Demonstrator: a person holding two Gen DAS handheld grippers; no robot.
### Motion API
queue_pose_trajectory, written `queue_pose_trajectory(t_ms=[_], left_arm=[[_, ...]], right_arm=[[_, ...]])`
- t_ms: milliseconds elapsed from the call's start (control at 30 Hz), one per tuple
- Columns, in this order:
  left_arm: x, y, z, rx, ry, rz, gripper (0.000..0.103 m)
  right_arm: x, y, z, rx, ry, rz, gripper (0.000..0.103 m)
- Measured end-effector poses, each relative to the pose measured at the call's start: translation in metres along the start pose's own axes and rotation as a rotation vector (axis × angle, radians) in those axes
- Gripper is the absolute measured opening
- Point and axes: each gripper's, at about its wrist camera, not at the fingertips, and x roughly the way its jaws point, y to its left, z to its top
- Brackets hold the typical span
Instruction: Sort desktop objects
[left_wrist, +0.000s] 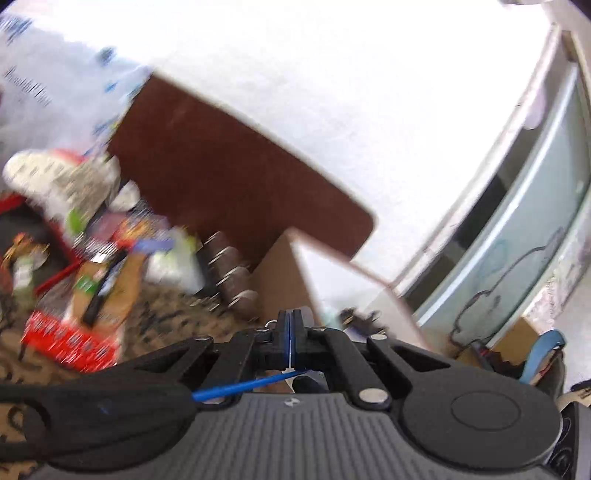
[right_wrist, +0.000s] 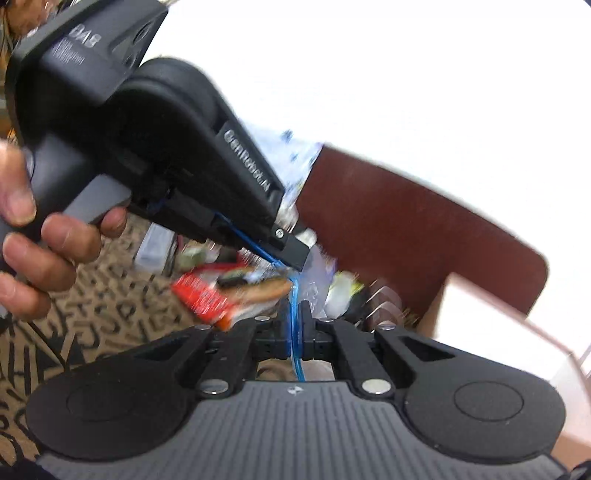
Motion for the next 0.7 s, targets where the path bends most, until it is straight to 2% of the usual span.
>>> queue_pose_trajectory(t_ms=[133,300,433,700], left_arm=[[0.017,-0.034,0.014,0.025,-0.016,-0.07,0.0],[0.06,-0.076,0.021,0.062,0.002,-0.15,0.0],[0.106,-0.099,0.019,0.054,0.057,-0.208,0.0],[0.197,-0.12,-0.008,0.008,0.193,-0.26,0.0]], right_arm=[[-0.013,-0.029,0.011,-0.041,-0.033,-0.08,0.0],[-0.019,-0.078,0.007,-0.045,-0.029,-0.178,0.0],[-0.021,-0.116,-0.006,-0.053,0.01,-0.25,0.0],[-0.01,-0.174,-0.056,-0.069,0.142,-0.329,0.0]])
